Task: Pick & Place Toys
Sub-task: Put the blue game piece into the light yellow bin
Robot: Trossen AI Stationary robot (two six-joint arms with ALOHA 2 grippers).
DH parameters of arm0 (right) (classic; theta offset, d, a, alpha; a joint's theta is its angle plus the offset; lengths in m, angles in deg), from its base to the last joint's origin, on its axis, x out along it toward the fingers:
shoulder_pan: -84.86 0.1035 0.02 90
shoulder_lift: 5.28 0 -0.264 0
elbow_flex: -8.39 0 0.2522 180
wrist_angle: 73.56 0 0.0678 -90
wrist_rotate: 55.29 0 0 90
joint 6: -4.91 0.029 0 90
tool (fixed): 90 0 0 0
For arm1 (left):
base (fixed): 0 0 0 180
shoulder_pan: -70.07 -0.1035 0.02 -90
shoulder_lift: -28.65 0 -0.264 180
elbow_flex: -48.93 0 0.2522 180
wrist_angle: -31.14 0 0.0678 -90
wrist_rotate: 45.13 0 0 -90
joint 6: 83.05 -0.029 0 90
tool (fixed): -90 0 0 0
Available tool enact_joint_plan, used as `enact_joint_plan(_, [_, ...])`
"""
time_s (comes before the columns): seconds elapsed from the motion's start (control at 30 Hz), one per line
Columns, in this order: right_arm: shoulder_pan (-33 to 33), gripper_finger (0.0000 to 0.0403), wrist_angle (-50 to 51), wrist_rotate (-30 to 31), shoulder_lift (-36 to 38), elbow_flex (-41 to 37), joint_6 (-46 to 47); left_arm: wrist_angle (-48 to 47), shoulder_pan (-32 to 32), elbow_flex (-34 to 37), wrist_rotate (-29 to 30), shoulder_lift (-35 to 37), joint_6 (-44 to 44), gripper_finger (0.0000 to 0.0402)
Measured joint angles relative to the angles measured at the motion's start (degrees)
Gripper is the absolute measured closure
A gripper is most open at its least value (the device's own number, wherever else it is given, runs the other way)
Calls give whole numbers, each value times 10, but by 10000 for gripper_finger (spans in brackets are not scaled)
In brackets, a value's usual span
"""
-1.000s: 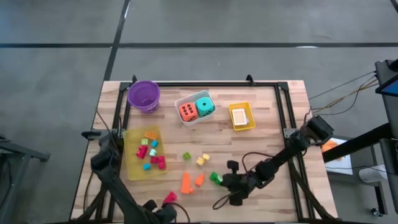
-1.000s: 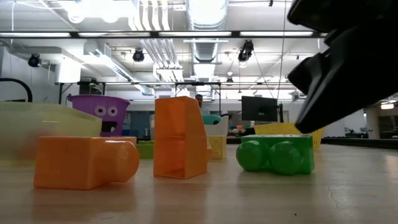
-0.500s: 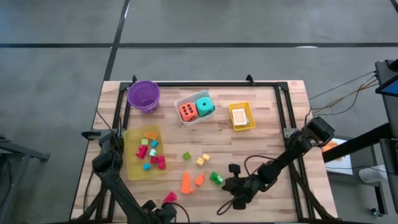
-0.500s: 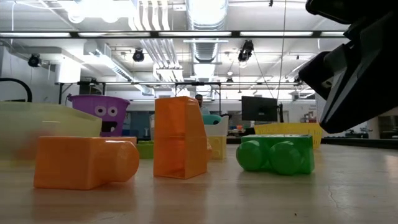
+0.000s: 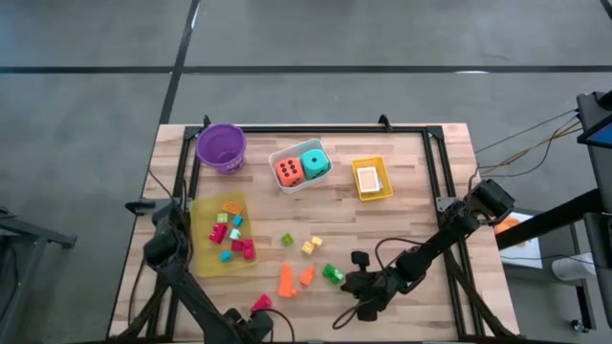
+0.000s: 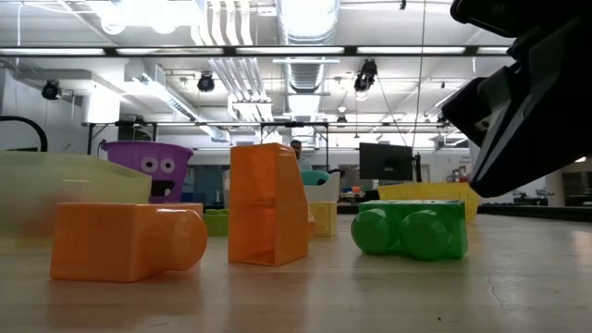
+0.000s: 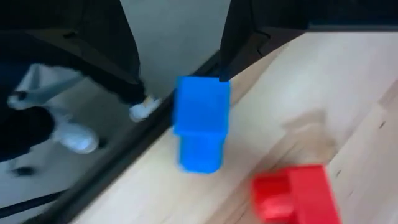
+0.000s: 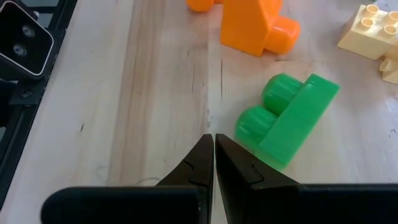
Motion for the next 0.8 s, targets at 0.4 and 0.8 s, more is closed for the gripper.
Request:
enact_joint_plan(0.4, [0,387,-1,-1,0,0,0,-2,-15,23,-37,0,-28,183])
enact_joint_plan(0.8, [2,387,-1,-2,0,0,3,-4,-21,25,-34,0,-25,148])
